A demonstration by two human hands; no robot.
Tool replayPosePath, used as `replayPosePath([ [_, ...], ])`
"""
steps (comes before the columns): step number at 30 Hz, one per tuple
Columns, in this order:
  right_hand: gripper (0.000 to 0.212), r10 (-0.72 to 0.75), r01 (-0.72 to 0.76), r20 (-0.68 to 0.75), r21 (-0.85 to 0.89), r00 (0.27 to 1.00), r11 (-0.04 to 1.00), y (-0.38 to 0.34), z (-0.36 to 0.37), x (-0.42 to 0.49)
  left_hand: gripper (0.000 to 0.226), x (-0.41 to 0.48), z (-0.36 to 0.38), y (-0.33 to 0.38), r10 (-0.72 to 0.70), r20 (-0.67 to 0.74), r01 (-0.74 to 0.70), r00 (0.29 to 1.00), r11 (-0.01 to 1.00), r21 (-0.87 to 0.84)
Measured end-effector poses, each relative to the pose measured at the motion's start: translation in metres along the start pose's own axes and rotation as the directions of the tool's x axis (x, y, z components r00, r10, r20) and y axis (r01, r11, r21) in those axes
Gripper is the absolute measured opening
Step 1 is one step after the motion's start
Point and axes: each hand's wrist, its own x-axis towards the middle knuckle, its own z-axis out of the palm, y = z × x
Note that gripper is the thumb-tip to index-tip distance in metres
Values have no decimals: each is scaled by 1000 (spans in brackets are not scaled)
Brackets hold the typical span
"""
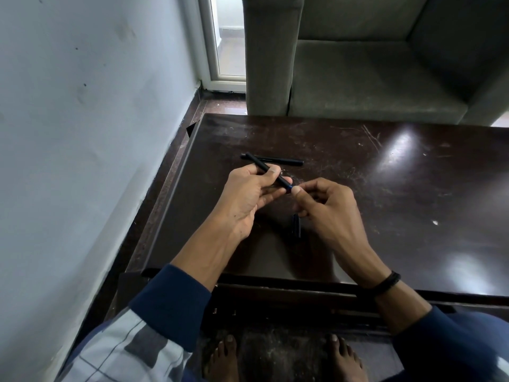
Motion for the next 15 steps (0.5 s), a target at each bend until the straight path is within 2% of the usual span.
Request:
replayPosePath([
  [3, 10, -10, 10, 2, 17, 1000, 1000, 0, -1, -1, 15, 0, -1, 1, 4, -5, -4, 1000, 1000, -2],
  [7, 21, -12, 12, -10, -36, 1000, 999, 1, -2, -1, 14, 0, -1, 1, 6, -14, -6, 1000, 1000, -3],
  [15, 5, -5, 6, 7, -14, 1000, 1000, 1, -2, 0, 19, -1, 1, 1, -1, -7, 1, 1000, 1000, 10],
])
